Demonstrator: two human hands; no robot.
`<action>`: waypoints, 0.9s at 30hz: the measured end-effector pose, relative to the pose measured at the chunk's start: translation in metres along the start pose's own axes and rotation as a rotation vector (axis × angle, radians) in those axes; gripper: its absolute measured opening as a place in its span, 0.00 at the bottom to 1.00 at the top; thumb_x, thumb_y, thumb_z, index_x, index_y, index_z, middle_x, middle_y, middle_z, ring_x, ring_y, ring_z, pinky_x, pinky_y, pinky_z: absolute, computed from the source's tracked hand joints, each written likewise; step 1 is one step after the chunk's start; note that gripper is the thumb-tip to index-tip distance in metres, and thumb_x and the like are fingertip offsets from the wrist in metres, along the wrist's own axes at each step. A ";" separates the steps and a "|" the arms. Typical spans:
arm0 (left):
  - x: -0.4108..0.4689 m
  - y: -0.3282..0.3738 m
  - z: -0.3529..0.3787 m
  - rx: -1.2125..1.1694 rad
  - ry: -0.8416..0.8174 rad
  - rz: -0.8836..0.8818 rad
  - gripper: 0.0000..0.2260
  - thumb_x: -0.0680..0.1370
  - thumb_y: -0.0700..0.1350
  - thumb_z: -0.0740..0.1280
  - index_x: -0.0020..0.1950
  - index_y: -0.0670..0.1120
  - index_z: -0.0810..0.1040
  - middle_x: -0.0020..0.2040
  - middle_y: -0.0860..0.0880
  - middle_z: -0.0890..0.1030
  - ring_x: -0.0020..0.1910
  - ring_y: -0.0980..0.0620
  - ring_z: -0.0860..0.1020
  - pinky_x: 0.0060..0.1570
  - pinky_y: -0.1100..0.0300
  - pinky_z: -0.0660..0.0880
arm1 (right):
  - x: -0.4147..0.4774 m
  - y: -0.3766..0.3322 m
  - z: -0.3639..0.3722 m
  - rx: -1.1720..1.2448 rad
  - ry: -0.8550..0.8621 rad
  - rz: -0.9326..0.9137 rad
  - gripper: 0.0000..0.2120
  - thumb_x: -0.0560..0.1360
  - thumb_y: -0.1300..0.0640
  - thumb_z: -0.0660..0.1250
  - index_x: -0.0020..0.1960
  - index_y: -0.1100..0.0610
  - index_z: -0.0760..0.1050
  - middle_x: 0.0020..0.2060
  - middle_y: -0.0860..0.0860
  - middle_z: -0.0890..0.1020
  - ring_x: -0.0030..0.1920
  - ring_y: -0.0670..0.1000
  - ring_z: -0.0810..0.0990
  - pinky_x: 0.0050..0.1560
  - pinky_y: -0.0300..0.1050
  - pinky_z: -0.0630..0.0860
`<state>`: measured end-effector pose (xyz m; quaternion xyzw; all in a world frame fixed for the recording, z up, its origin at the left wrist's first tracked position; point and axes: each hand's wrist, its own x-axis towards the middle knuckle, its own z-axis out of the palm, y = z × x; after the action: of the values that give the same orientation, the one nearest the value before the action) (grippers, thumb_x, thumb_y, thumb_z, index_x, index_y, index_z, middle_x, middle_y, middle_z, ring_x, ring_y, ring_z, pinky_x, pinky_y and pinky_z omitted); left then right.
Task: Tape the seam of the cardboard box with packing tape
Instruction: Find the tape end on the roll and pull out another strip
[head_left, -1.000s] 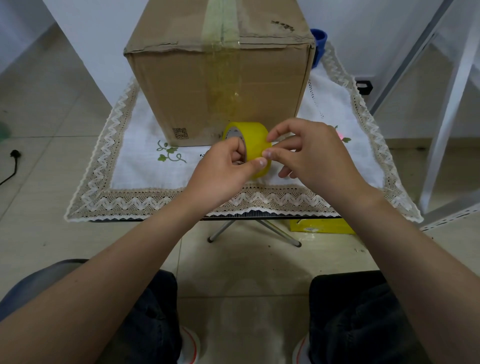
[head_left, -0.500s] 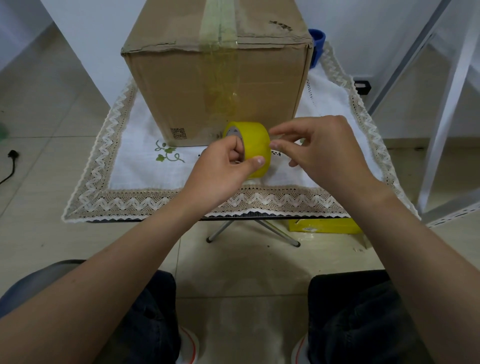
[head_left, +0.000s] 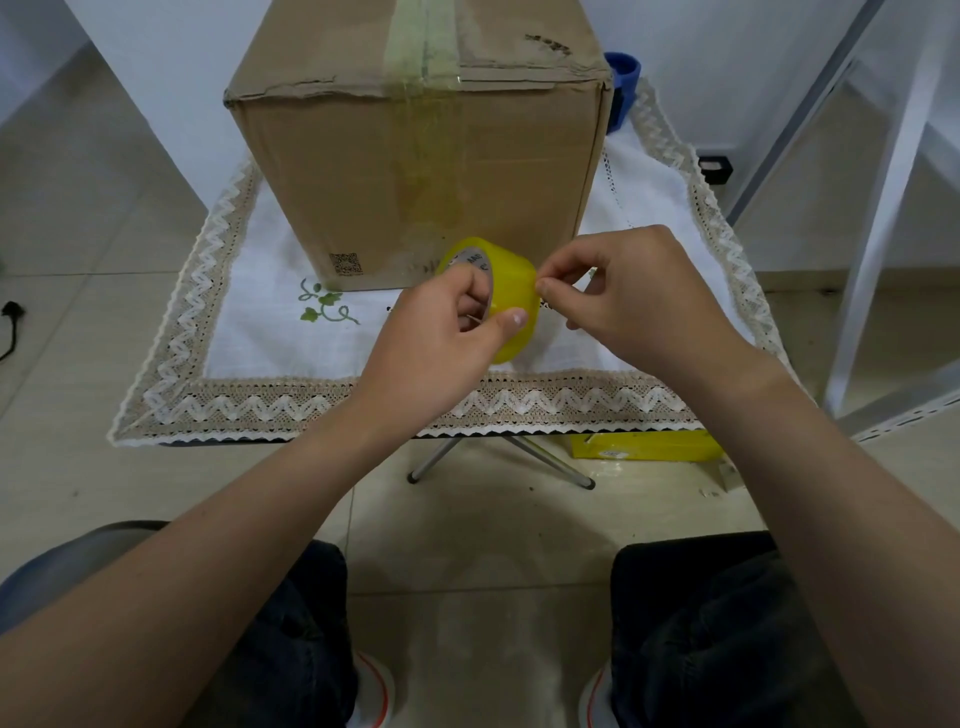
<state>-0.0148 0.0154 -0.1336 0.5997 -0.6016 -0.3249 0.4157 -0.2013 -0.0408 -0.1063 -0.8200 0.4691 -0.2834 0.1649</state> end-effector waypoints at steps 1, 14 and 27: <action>0.000 0.001 0.000 -0.005 0.001 -0.001 0.11 0.79 0.48 0.72 0.48 0.40 0.77 0.42 0.36 0.82 0.42 0.35 0.82 0.47 0.37 0.80 | 0.000 0.000 0.000 -0.001 0.005 0.003 0.03 0.77 0.51 0.72 0.46 0.46 0.85 0.36 0.38 0.83 0.34 0.37 0.80 0.44 0.45 0.80; -0.001 0.004 0.001 0.078 0.017 0.044 0.11 0.76 0.51 0.71 0.44 0.45 0.74 0.35 0.45 0.80 0.35 0.41 0.80 0.42 0.38 0.79 | -0.003 -0.009 0.008 0.027 -0.052 0.071 0.07 0.77 0.54 0.69 0.42 0.50 0.75 0.24 0.46 0.74 0.28 0.48 0.76 0.36 0.53 0.78; 0.000 0.006 -0.008 0.026 0.042 -0.020 0.09 0.80 0.47 0.72 0.48 0.42 0.78 0.43 0.40 0.85 0.44 0.38 0.84 0.48 0.37 0.81 | -0.001 -0.008 0.004 0.173 0.009 0.067 0.04 0.77 0.51 0.76 0.49 0.51 0.86 0.24 0.49 0.80 0.25 0.48 0.79 0.36 0.51 0.82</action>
<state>-0.0109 0.0165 -0.1246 0.6178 -0.5910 -0.3085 0.4169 -0.1941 -0.0356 -0.1055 -0.7853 0.4708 -0.3208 0.2425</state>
